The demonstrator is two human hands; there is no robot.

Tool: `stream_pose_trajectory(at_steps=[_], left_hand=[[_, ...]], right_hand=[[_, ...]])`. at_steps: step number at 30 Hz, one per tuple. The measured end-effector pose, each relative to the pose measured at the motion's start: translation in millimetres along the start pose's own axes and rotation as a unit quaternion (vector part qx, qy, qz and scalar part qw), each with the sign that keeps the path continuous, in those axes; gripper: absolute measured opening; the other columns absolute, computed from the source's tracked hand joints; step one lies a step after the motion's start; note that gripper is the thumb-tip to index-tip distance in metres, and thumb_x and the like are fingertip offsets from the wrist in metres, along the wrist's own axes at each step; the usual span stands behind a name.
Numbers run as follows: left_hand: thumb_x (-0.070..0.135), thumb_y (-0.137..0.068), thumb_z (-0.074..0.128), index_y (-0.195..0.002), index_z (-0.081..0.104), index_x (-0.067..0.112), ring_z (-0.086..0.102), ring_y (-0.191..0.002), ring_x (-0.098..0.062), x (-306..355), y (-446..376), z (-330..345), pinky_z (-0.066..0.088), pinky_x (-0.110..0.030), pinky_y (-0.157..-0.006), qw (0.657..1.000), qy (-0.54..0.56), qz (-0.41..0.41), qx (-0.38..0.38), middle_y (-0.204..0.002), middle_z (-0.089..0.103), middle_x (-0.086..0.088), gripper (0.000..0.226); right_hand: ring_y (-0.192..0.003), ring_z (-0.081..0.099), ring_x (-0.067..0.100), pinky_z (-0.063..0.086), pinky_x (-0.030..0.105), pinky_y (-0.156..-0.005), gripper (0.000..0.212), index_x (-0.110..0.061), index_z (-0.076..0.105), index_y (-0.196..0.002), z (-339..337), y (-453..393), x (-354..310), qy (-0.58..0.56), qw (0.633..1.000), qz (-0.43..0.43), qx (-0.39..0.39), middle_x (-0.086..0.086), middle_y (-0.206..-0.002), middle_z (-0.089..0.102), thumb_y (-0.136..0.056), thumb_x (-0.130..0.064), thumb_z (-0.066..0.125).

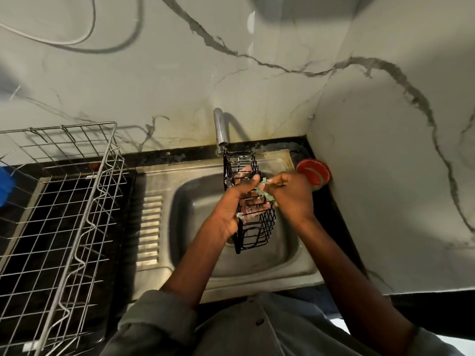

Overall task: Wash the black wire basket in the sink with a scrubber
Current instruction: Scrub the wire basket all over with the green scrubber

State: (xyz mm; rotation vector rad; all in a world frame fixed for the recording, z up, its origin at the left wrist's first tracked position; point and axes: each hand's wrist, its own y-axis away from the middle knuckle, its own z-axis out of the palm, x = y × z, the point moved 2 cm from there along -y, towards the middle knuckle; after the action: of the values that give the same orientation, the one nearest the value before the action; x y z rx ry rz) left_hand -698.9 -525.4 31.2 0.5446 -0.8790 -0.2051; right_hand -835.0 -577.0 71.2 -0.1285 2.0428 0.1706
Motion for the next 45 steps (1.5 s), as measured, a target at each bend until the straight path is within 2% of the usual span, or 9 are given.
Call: stream_pose_trajectory(at_steps=[5, 10, 21, 26, 29, 32, 38, 41, 45], left_hand=[[0.011, -0.093, 0.072, -0.105, 0.075, 0.004, 0.077, -0.083, -0.027, -1.8, 1.7, 1.1, 0.065, -0.039, -0.084, 0.999, 0.004, 0.000, 0.032, -0.098, 0.078, -0.017, 0.014], [0.000, -0.099, 0.057, -0.103, 0.070, -0.002, 0.078, -0.074, -0.027, -0.8, 6.3, 1.0, 0.065, -0.036, -0.075, 0.999, -0.001, 0.006, 0.038, -0.089, 0.078, -0.019, 0.014], [0.036, -0.085, 0.079, -0.118, 0.073, 0.007, 0.074, -0.098, -0.032, -0.7, 8.1, 5.9, 0.061, -0.047, -0.093, 1.000, 0.012, 0.018, 0.011, -0.115, 0.075, -0.021, 0.044], [0.019, -0.101, 0.066, -0.112, 0.072, 0.005, 0.078, -0.083, -0.027, -0.6, 11.0, 7.3, 0.066, -0.038, -0.073, 0.999, -0.014, 0.020, 0.036, -0.101, 0.078, -0.017, 0.019], [0.060, -0.098, 0.061, -0.128, 0.071, 0.017, 0.077, -0.100, -0.031, -0.1, 8.6, 1.0, 0.064, -0.048, -0.085, 0.997, -0.040, 0.033, 0.053, -0.114, 0.077, -0.018, 0.053], [0.091, -0.087, 0.037, -0.136, 0.068, 0.027, 0.067, -0.121, -0.042, 0.7, 7.4, -2.2, 0.052, -0.063, -0.103, 0.999, -0.020, 0.026, 0.028, -0.129, 0.071, -0.021, 0.087], [0.084, -0.095, 0.028, -0.127, 0.073, 0.015, 0.074, -0.110, -0.032, 0.6, 9.3, -3.3, 0.058, -0.048, -0.098, 0.995, 0.044, -0.008, 0.085, -0.122, 0.075, -0.017, 0.088], [0.077, -0.101, 0.023, -0.119, 0.075, 0.013, 0.078, -0.091, -0.029, 4.8, 8.7, -5.1, 0.065, -0.044, -0.074, 0.995, 0.064, -0.003, 0.073, -0.107, 0.078, -0.016, 0.084], [0.074, -0.102, 0.023, -0.119, 0.075, 0.011, 0.077, -0.099, -0.032, 5.3, 4.6, -7.1, 0.063, -0.045, -0.085, 0.994, 0.073, -0.001, 0.081, -0.113, 0.077, -0.018, 0.084]], right_hand=[[-0.094, 0.074, 0.009, 0.061, 0.038, -0.088, 0.029, -0.019, 0.078, -0.105, 2.6, 3.5, -4.0, -0.070, 0.997, 0.007, -0.014, -0.003, -0.100, 0.078, -0.088, 0.003, 0.069], [-0.085, 0.074, 0.012, 0.061, 0.027, -0.063, 0.031, -0.014, 0.071, -0.103, -3.4, 2.4, -6.5, -0.180, 0.979, 0.088, -0.031, 0.004, -0.101, 0.075, -0.090, 0.012, 0.063], [-0.086, 0.069, 0.007, 0.057, 0.027, -0.072, 0.021, -0.022, 0.069, -0.098, -0.7, 5.6, -5.0, 0.003, 0.998, -0.029, 0.052, -0.010, -0.089, 0.072, -0.086, -0.005, 0.072], [-0.085, 0.071, 0.007, 0.060, 0.031, -0.080, 0.028, -0.015, 0.075, -0.110, -6.5, 5.0, -5.6, 0.085, 0.994, -0.021, -0.061, -0.006, -0.096, 0.075, -0.083, -0.017, 0.083], [-0.075, 0.068, 0.005, 0.055, 0.021, -0.069, 0.010, -0.017, 0.078, -0.095, -11.7, -0.1, -8.8, 0.139, 0.988, -0.062, -0.012, -0.003, -0.090, 0.077, -0.085, -0.014, 0.079], [-0.087, 0.062, 0.013, 0.041, 0.015, -0.068, 0.028, -0.017, 0.076, -0.112, -9.9, -8.3, -23.2, 0.284, 0.950, -0.123, 0.039, 0.005, -0.110, 0.072, -0.088, -0.004, 0.067], [-0.113, 0.059, 0.018, 0.048, 0.032, -0.095, 0.044, -0.017, 0.066, -0.125, 29.7, 49.2, -50.5, 0.362, 0.875, -0.289, -0.142, 0.000, -0.126, 0.061, -0.082, -0.012, 0.077], [-0.110, 0.059, 0.018, 0.049, 0.031, -0.093, 0.041, -0.018, 0.067, -0.122, 16.2, 24.0, -44.7, 0.374, 0.894, -0.232, -0.085, 0.001, -0.123, 0.063, -0.082, -0.010, 0.075], [-0.113, 0.056, 0.021, 0.049, 0.036, -0.100, 0.044, -0.017, 0.065, -0.123, 19.9, 35.1, -37.3, 0.396, 0.884, -0.240, -0.067, 0.002, -0.125, 0.058, -0.081, -0.007, 0.074]])
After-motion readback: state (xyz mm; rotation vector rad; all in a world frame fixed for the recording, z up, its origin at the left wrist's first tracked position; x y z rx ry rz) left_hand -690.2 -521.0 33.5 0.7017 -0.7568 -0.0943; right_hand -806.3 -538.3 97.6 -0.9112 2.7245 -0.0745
